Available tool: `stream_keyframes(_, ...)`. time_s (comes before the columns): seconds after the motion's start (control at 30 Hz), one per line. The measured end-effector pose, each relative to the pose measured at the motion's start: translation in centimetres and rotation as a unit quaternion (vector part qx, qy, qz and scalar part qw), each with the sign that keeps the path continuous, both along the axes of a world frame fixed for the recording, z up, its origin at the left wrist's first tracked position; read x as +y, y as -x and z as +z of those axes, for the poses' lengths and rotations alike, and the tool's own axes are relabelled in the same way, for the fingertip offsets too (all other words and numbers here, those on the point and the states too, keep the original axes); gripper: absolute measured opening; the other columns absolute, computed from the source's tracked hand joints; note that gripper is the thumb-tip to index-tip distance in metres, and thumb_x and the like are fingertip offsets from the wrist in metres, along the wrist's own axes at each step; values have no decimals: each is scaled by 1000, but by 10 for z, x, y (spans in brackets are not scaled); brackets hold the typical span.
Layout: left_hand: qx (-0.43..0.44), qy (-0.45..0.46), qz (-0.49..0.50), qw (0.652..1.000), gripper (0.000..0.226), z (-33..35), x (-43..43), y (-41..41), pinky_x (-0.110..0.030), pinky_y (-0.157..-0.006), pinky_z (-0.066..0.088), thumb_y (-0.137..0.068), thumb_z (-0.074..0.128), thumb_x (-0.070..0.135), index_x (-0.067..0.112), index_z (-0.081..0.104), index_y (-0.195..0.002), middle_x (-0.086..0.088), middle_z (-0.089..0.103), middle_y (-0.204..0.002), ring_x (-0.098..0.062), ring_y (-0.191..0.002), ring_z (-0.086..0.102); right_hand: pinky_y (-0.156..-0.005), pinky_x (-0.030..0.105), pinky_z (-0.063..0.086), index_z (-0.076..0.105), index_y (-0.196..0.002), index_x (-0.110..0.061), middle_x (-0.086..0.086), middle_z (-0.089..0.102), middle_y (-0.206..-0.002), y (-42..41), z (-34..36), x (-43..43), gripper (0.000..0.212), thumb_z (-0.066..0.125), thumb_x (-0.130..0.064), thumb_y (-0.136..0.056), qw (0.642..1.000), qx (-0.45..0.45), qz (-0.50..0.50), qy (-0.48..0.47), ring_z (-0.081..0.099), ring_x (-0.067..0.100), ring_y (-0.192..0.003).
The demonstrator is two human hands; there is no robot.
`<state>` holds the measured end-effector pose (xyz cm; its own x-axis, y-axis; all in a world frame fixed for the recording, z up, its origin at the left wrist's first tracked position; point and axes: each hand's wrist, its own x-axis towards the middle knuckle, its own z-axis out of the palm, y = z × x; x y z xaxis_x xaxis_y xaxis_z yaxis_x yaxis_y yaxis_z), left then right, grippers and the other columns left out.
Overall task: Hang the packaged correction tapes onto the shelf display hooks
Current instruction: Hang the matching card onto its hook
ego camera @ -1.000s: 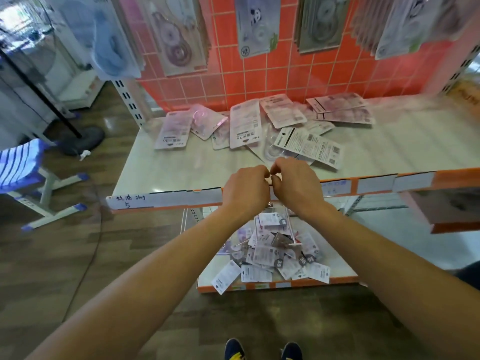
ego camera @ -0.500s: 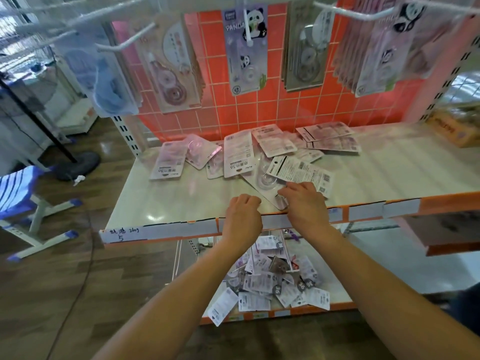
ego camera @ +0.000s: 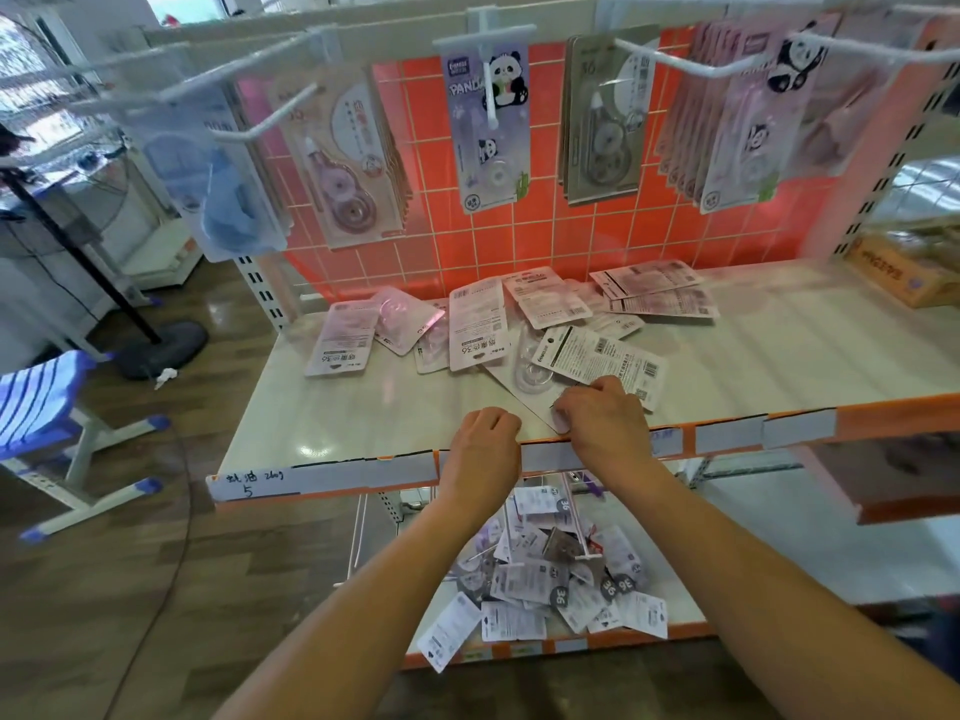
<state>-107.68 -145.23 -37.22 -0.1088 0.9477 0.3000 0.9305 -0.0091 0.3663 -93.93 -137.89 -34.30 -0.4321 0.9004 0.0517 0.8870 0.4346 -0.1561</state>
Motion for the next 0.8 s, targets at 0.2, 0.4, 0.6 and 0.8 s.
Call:
stream_keyframes(0.2, 21, 2, -20, 1000, 18, 0, 0, 4, -41, -79, 48, -88, 55, 0, 1, 65, -103, -15, 64, -104, -34, -95, 56, -76, 34, 33, 64, -108, -21, -2, 61, -112, 0, 8, 7, 28, 48, -7, -89, 999, -40, 25, 3, 43, 27, -111)
stream_keyframes(0.4, 34, 5, -25, 999, 21, -1, 0, 3, -42, -75, 49, -83, 56, -3, 0, 64, -103, -16, 63, -102, -37, -93, 56, -78, 33, 34, 69, -103, -31, -11, 62, -114, -7, 9, 14, 18, 56, -28, -90, 998, -10, 45, 39, 39, 21, -111)
stream_keyframes(0.6, 47, 17, -15, 999, 28, 0, 1, 1, -38, -87, 44, -89, 51, 2, 2, 59, -115, -13, 59, -116, -32, -106, 52, -84, 40, 39, 64, -102, -22, -4, 62, -113, -12, 10, 20, 34, 64, -49, -81, 998, -29, 22, 45, 40, 22, -113)
stream_keyframes(0.8, 80, 15, -4, 997, 25, -4, 3, -2, -36, -75, 47, -75, 61, -2, 4, 61, -100, -12, 60, -100, -31, -89, 56, -91, 45, 37, 64, -105, -19, 1, 61, -108, -8, 19, 27, 51, 65, -60, -76, 994, -79, 1, 79, 38, 25, -117)
